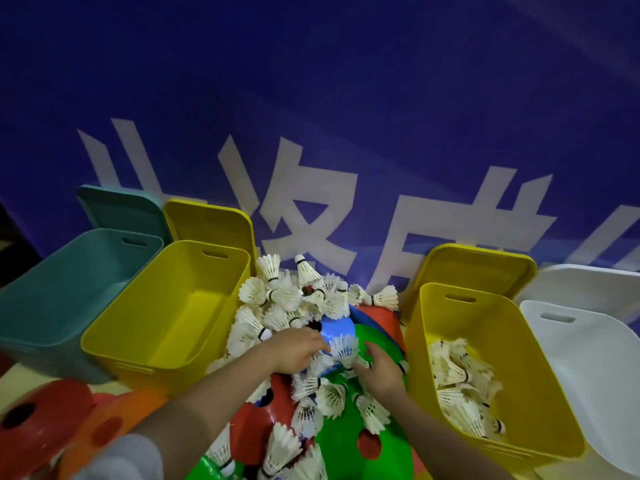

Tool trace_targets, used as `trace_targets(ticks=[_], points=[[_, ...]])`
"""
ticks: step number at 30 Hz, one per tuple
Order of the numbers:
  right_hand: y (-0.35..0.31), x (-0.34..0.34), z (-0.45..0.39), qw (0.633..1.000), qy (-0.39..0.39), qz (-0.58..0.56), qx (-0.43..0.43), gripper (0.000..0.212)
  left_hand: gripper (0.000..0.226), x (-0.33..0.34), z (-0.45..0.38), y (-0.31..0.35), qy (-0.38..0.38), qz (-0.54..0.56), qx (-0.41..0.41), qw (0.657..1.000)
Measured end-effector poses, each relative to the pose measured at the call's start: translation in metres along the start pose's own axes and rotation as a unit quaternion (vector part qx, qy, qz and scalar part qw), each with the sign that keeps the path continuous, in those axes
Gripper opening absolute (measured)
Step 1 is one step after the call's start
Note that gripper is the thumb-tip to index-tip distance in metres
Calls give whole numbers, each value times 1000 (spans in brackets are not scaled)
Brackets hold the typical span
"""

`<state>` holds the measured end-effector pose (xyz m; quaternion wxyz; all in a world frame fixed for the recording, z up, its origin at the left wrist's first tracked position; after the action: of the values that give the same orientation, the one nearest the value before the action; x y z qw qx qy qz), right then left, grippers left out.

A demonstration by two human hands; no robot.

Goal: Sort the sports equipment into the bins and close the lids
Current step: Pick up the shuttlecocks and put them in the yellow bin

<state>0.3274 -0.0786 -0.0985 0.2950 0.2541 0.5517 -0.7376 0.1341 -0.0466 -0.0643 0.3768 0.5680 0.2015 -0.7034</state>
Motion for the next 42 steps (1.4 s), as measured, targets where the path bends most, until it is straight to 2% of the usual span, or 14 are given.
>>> trace_targets(ticks=[5, 10, 13, 18, 19, 21, 22, 28, 31, 33, 35, 38, 40, 42], points=[[-18, 19, -4, 999, -30, -16, 15, 66, 58, 24, -2, -4, -48, -116, 56, 990], [-19, 36, -19, 998, -59, 6, 19, 79, 56, 32, -16, -6, -32, -119, 72, 990], [-11, 38, -35, 996, -70, -24, 43, 80, 57, 30, -15, -12, -28, -81, 88, 992], [-13, 29, -42, 988, -25, -136, 64, 61, 62, 14, 1, -24, -8, 48, 70, 996], [-15, 26, -42, 985, -11, -164, 61, 66, 62, 10, 6, -27, 7, 73, 61, 995], [-12, 21, -48, 975, 35, -213, 55, 91, 61, 2, 16, -32, 47, 107, 45, 992], [-12, 17, -48, 968, 51, -239, 56, 95, 61, -3, 22, -34, 71, 120, 37, 990], [-35, -35, -23, 918, 105, -381, 0, 52, 55, -32, 34, -33, 208, 271, -60, 938], [-39, -70, -7, 885, 144, -442, -17, 30, 53, -45, 25, -24, 279, 313, -121, 900], [-41, -91, 9, 878, 165, -448, -26, 16, 52, -52, 15, -11, 302, 313, -131, 891], [-38, -100, 18, 889, 162, -427, -32, 21, 51, -55, 6, 7, 314, 328, -125, 882], [-21, -89, 18, 910, 141, -390, 1, 39, 54, -45, -9, 30, 295, 344, -138, 880], [-15, -80, 23, 918, 132, -375, 12, 38, 55, -25, -16, 38, 232, 360, -178, 886], [-14, -70, 29, 933, 132, -336, -18, 32, 52, -3, -18, 41, 176, 382, -207, 883]])
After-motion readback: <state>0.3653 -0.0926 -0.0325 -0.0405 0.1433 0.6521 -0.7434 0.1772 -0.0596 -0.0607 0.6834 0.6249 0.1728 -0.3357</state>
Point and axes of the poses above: each hand's wrist, its own z-axis away from the middle knuckle, its own x-axis out of the palm, y = z × x, the point moved 4 cm from there along -z, towards the middle knuckle, and after that the axes turned 3 degrees about -z, right-handed, at the moved point
